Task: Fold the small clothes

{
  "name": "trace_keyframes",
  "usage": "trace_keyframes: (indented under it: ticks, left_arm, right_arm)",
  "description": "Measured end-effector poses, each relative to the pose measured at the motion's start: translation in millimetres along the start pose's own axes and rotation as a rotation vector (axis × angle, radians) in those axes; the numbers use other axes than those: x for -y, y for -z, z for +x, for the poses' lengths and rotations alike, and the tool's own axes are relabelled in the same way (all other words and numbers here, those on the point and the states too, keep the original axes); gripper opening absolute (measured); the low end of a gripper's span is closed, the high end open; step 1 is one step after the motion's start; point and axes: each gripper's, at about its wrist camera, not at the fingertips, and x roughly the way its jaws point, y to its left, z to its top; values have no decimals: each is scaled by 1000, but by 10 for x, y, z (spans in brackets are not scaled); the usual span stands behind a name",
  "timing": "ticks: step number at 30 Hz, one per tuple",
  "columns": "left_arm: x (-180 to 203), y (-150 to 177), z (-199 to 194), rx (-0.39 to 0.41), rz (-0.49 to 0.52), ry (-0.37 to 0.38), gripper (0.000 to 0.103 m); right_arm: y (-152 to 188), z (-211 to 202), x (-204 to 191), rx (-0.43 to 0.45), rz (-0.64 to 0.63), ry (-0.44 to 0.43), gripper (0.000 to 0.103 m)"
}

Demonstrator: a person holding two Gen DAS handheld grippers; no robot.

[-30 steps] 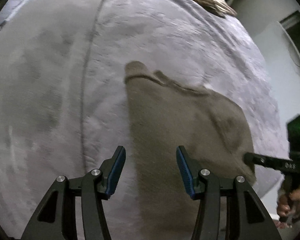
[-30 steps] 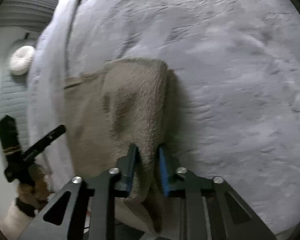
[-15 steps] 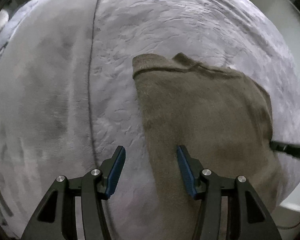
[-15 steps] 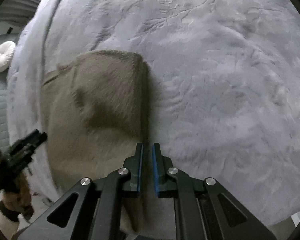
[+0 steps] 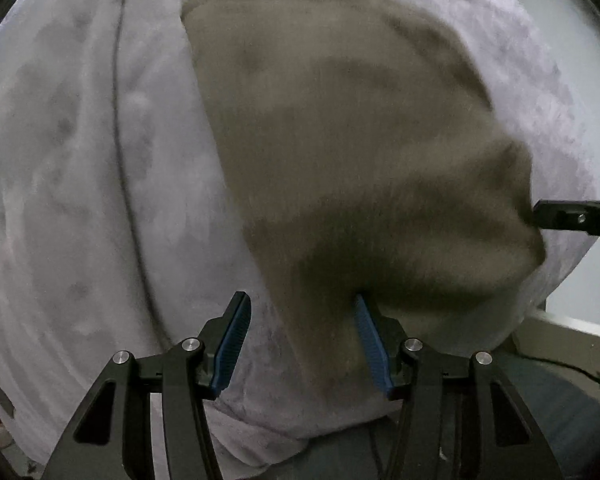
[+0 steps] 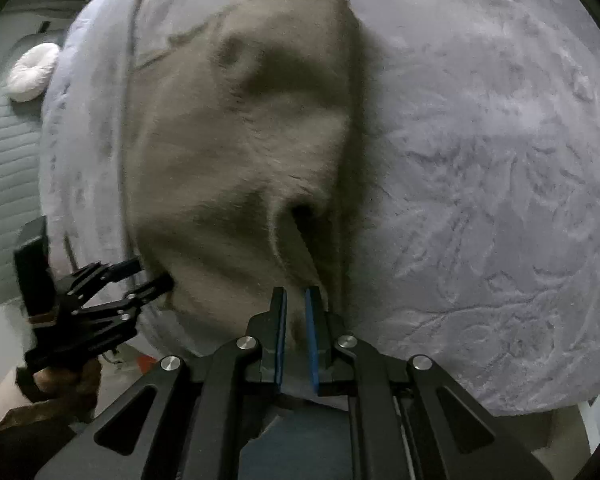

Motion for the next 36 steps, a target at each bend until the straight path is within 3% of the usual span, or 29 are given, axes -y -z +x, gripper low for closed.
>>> trace_keyframes:
  ticks: [2, 5, 8, 15, 21, 23, 25, 36]
  left_arm:
    - [-24, 16, 56, -11, -20, 10, 56]
    - [-63, -14, 64, -13, -48, 27, 56]
    - [-75, -17, 31, -7, -45, 4, 66]
    - [-105, -31, -105, 22, -46, -21, 66]
    - [-147, 8, -294, 61, -49, -33, 66]
    - [-175, -13, -351, 71, -51, -34, 66]
    - [-172, -30, -388, 83, -52, -42, 66]
    - [-186, -50, -448, 93, -97, -90, 66]
  right_arm:
    - [-53, 111, -24, -15, -2, 55, 11]
    - [-72, 215, 11, -30, 28, 51, 12]
    - [-22, 191, 18, -28, 17, 63, 12]
    - [49, 144, -100, -26, 12, 92, 15]
    - [116, -84, -108, 32, 10, 95, 16]
    - [108, -126, -131, 53, 20, 97, 23]
    - [73, -161, -85, 65, 22, 99, 42]
    - [-11, -237, -172, 84, 5, 94, 52]
